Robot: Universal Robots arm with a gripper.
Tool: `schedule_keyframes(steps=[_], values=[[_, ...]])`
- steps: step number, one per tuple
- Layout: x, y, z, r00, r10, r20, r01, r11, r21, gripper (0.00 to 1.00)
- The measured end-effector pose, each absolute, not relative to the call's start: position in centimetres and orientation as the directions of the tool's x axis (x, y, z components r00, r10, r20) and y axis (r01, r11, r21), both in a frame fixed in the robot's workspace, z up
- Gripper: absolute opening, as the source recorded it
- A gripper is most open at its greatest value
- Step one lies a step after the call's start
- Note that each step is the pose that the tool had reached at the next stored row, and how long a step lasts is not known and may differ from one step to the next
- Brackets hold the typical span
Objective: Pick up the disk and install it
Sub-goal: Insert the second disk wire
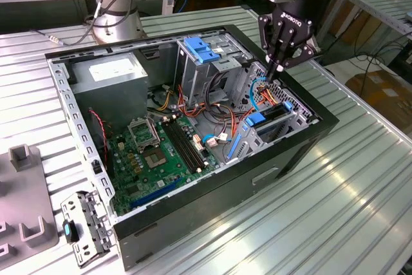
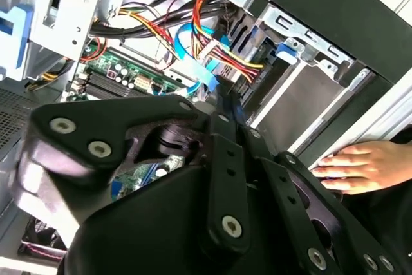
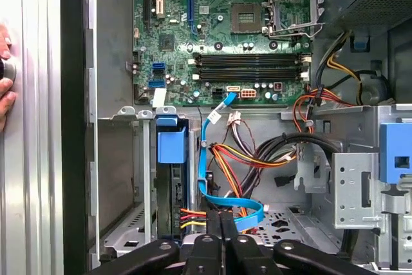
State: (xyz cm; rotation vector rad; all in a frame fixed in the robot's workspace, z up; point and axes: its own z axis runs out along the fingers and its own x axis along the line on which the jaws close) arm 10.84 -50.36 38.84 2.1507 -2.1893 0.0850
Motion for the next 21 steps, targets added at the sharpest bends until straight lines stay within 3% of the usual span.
schedule_keyframes(steps=[1, 2, 12, 21], values=[[10.9, -50.3, 38.7, -0.017, -0.995, 0.093, -1.0, 0.018, 0.011, 0.17], [10.9, -50.2, 38.6, -0.017, -0.995, 0.098, -1.0, 0.018, 0.011, 0.24], [11.0, -50.0, 39.6, -0.016, -0.995, 0.101, -1.0, 0.018, 0.018, 0.24], [11.3, -49.6, 37.8, -0.016, -0.993, 0.119, -1.0, 0.019, 0.018, 0.24]])
